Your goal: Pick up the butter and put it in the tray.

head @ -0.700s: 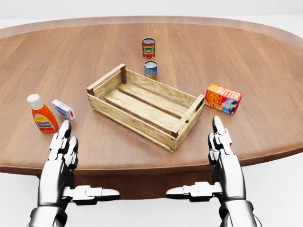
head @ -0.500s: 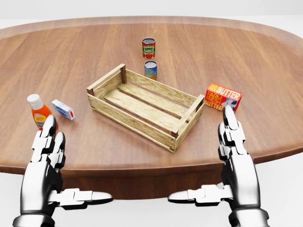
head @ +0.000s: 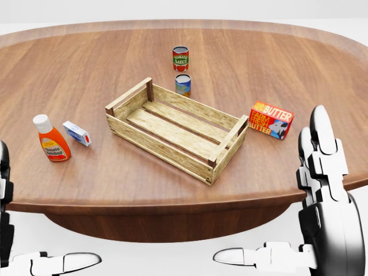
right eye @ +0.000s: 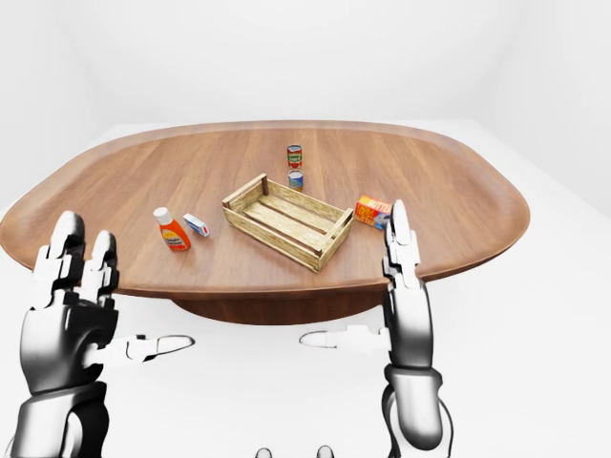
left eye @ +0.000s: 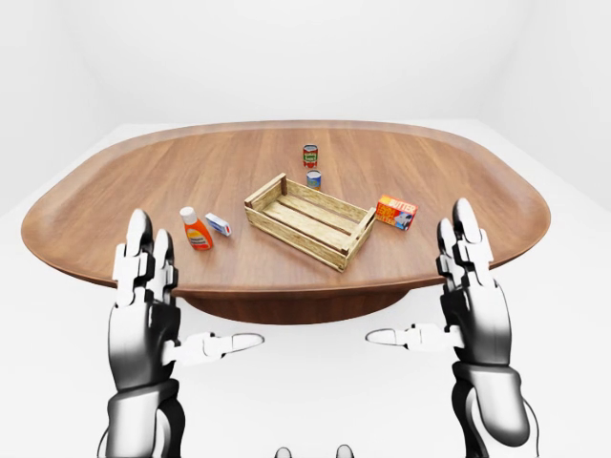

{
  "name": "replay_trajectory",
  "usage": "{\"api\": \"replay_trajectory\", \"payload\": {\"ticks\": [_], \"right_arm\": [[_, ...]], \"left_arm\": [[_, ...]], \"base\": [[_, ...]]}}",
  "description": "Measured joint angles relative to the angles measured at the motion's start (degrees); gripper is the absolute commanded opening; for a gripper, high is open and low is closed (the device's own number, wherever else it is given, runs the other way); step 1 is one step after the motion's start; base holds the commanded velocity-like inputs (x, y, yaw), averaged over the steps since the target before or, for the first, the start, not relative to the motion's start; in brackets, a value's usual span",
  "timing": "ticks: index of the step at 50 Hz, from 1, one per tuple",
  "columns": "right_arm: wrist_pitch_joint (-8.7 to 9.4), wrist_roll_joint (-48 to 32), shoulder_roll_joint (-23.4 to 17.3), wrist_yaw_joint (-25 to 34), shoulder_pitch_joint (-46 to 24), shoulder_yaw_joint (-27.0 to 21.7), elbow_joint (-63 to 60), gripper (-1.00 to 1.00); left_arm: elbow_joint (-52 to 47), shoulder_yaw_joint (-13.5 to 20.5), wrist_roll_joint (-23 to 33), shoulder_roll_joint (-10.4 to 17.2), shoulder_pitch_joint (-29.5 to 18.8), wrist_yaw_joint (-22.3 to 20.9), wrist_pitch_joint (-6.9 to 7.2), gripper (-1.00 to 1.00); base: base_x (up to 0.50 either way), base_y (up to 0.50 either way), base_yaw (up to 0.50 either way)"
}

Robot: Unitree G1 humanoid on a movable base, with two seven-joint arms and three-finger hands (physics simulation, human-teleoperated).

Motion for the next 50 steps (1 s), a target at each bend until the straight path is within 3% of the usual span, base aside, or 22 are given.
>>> {"api": "replay_trajectory", "payload": {"ticks": [10, 30, 50], "right_arm": [[0.0, 0.5, 0.1, 0.3, 1.1, -0.1, -2.2, 1.0], [0.0, 0.7, -0.2, 0.5, 1.4, 0.8, -3.5, 1.0], [0.0, 0.5, -0.5, 0.6, 0.6, 1.5, -2.9, 1.0]], "left_arm": [[-0.7, 1.0, 0.2, -0.6, 0.1, 0.0, 0.0, 1.0], [0.3, -0.2, 1.1, -0.2, 0.1, 0.9, 0.0, 1.0], [0.8, -0.4, 1.0, 0.0, -0.1, 1.1, 0.0, 1.0]], "base": [[0.02, -0.03, 0.0], [0.47, -0.24, 0.0], [0.5, -0.03, 0.0]]}}
